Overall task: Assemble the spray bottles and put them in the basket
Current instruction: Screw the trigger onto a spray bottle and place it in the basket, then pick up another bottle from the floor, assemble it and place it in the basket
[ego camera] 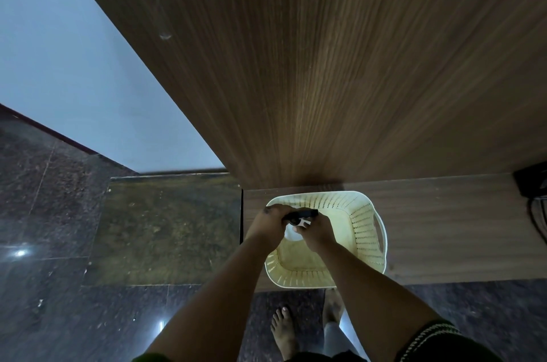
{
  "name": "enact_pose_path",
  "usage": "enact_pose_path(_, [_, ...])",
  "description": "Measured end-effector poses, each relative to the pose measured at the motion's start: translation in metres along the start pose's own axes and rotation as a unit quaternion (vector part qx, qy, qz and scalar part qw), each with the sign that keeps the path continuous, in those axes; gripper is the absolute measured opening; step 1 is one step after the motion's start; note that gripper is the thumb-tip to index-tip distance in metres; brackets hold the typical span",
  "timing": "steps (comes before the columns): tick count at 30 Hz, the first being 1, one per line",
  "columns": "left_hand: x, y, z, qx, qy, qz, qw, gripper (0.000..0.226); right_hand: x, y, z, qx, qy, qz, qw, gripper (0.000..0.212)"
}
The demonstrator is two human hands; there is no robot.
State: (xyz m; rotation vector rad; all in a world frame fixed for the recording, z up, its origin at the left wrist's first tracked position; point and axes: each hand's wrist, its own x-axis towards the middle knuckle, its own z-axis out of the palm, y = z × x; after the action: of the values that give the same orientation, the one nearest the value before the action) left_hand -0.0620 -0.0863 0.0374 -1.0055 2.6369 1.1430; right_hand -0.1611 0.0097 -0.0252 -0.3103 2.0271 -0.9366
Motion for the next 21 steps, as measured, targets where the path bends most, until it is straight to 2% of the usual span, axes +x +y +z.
enact_pose_path(4, [-0.002, 0.000, 0.000, 0.022, -0.008, -0.024, 0.999, 0.033, -0.003, 0.001, -0.002, -0.017, -0.009, -0.002, 1.000, 0.043])
enact_pose_path(9, [-0.006, -0.003, -0.004, 0.038, -0.037, -0.044, 0.998, 0.044, -0.011, 0.001, -0.010, -0.080, -0.018, -0.013, 0.997, 0.049])
enact_pose_path(15, [-0.023, 0.004, -0.020, 0.054, -0.030, -0.061, 0.996, 0.050, -0.035, -0.006, -0.035, -0.128, -0.011, -0.024, 0.991, 0.058])
enact_pose_path(21, [-0.041, 0.021, -0.045, 0.073, -0.019, -0.031, 0.997, 0.046, -0.067, -0.032, -0.064, -0.125, 0.044, -0.060, 0.989, 0.062])
